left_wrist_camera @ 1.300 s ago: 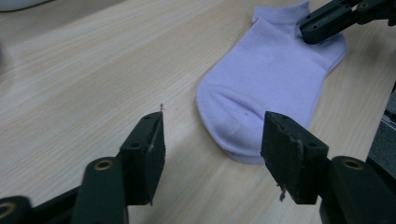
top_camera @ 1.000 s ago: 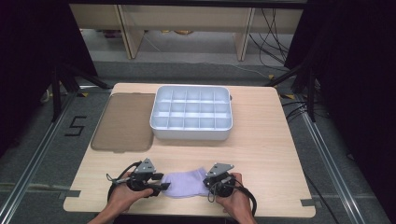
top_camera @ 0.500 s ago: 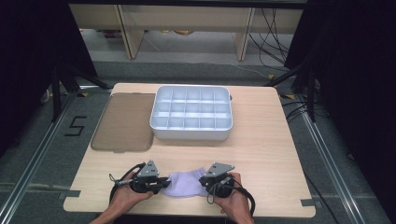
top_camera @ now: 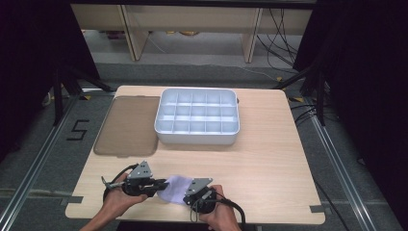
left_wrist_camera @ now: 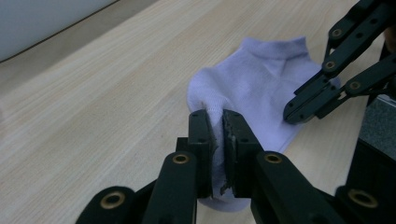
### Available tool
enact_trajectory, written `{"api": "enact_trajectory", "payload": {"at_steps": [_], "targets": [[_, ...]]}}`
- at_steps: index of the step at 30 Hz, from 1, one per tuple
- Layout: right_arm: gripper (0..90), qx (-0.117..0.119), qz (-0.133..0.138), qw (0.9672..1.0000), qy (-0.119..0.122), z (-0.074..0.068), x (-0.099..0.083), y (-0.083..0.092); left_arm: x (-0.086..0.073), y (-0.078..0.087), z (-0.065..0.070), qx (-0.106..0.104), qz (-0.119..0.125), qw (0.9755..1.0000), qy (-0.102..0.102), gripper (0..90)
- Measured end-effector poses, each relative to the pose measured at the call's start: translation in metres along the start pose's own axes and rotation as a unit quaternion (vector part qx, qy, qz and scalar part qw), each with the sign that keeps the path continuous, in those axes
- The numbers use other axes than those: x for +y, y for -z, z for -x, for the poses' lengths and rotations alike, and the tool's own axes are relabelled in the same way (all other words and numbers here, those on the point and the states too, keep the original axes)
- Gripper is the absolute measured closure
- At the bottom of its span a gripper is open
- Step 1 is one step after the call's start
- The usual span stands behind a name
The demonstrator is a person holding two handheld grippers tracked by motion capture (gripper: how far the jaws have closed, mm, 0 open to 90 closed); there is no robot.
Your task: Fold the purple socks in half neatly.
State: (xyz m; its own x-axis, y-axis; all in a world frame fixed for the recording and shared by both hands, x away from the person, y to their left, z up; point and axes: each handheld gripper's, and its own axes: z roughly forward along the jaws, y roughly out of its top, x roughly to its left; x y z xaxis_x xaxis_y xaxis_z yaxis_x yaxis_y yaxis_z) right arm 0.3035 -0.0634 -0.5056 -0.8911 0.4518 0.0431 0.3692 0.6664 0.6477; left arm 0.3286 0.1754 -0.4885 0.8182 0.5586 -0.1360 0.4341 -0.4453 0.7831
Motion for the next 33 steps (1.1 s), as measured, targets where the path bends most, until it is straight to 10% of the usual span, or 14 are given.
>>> {"api": "enact_trajectory", "payload": {"at_steps": [9,14,21,28,33], "targets": [[90.0,-0.044,0.014,0.9989,0.005,0.024,0.025,0.000,0.000,0.006,-0.002,-0.011,-0.003,0.9999,0.013,82.1],[90.0,-0.041,0.000,0.9991,-0.004,0.034,0.029,-0.024,0.000,0.007,-0.004,-0.011,-0.002,0.9999,0.013,82.1],[90.0,-0.037,0.006,0.9993,-0.008,0.033,0.036,-0.013,0.001,0.013,-0.009,-0.007,0.000,0.9999,0.010,82.1],[90.0,-0.063,0.015,0.9975,-0.029,0.046,0.001,0.035,0.001,0.016,-0.007,0.003,-0.005,0.9999,0.011,81.5],[90.0,-0.060,-0.002,0.9975,-0.038,0.048,-0.021,0.029,0.004,0.017,-0.007,-0.001,-0.006,0.9999,0.008,81.0]]}}
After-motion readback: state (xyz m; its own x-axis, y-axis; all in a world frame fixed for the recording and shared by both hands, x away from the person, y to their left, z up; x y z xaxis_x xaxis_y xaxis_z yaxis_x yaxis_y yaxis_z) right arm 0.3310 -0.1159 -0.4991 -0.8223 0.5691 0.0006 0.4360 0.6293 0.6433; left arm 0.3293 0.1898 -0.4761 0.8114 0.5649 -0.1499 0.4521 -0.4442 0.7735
